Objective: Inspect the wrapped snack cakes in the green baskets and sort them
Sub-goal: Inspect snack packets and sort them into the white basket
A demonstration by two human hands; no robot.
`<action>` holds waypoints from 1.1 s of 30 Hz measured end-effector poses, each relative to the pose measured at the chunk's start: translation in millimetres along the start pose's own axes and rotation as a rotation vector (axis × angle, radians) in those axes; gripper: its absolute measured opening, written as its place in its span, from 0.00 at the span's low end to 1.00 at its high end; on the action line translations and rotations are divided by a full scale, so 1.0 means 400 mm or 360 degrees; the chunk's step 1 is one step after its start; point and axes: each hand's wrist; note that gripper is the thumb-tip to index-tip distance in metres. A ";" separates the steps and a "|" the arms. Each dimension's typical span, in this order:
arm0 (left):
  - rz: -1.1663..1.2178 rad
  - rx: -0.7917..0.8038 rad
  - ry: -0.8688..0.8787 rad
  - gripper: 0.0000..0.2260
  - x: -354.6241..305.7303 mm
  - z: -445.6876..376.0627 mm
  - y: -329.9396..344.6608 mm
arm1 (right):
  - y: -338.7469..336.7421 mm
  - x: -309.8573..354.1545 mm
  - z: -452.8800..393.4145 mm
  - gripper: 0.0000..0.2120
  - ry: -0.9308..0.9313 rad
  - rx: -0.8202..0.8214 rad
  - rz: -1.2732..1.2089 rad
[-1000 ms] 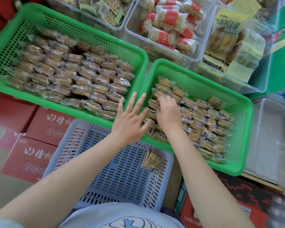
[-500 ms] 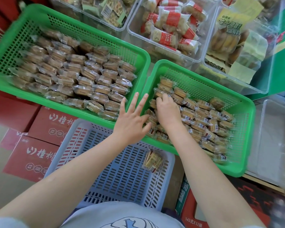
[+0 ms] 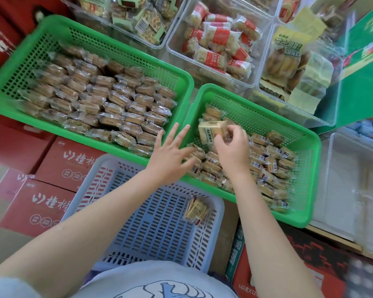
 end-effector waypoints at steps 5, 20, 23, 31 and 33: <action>0.0934 -0.0539 -0.0138 0.18 -0.039 0.080 -0.046 | -0.062 0.010 0.118 0.06 0.0491 0.0002 -0.0946; 0.3029 0.0151 -0.0433 0.18 -0.118 0.297 -0.134 | -0.130 0.032 0.342 0.09 0.0264 0.0065 -0.1054; 0.2943 0.0056 -0.0422 0.18 -0.127 0.336 -0.130 | -0.141 0.052 0.382 0.08 0.0168 0.0018 -0.0973; 0.2899 0.0211 -0.0267 0.10 -0.139 0.410 -0.139 | -0.158 0.066 0.460 0.09 -0.0092 -0.0184 -0.0600; 0.2914 0.0235 -0.0201 0.08 -0.139 0.425 -0.141 | -0.165 0.071 0.469 0.10 -0.0158 -0.0237 -0.0505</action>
Point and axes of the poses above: each hand's wrist, its own z-axis away from the middle knuckle, its own y-axis out of the palm, x = y × z, and after that the axes turned 11 degrees about -z, right-handed
